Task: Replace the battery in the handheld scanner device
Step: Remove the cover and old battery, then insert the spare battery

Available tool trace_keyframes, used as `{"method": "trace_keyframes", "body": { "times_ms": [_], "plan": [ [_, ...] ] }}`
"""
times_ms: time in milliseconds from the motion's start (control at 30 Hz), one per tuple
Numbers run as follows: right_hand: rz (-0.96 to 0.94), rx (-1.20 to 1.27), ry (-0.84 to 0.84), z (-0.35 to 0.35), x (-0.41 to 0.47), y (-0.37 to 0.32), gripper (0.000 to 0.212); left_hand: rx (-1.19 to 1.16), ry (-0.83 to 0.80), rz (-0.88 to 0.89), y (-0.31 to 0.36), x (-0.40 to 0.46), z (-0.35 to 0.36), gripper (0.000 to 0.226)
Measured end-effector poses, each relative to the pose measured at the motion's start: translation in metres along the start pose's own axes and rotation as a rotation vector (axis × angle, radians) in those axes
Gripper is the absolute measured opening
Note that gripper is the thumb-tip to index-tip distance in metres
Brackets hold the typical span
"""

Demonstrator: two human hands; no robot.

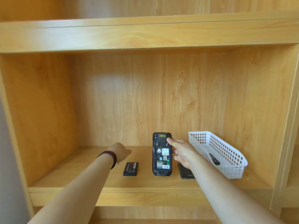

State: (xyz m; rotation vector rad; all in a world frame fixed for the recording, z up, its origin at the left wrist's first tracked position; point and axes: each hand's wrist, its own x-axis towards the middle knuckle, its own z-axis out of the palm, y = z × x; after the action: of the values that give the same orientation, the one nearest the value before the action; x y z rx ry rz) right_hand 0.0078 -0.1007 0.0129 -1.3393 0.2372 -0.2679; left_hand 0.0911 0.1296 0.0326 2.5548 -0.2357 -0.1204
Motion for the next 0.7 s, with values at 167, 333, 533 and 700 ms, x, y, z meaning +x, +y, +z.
{"method": "trace_keyframes", "body": {
  "times_ms": [167,333,533,700],
  "plan": [
    [-0.002,-0.007,-0.005,0.003,0.0,0.003,0.013,0.291,-0.177,-0.083,0.007,-0.012,0.015,0.047],
    [-0.01,-0.01,0.019,0.0,0.0,0.006,0.021,0.46,-0.121,-0.034,0.018,-0.006,0.045,0.038],
    [-0.016,-0.017,0.032,-0.004,-0.003,0.006,0.027,0.396,-0.105,-0.081,0.019,0.001,0.044,0.034],
    [-0.013,-0.01,0.04,-0.009,-0.003,0.007,0.035,0.277,-0.06,-0.08,0.016,0.0,0.043,0.047]
  ]
}}
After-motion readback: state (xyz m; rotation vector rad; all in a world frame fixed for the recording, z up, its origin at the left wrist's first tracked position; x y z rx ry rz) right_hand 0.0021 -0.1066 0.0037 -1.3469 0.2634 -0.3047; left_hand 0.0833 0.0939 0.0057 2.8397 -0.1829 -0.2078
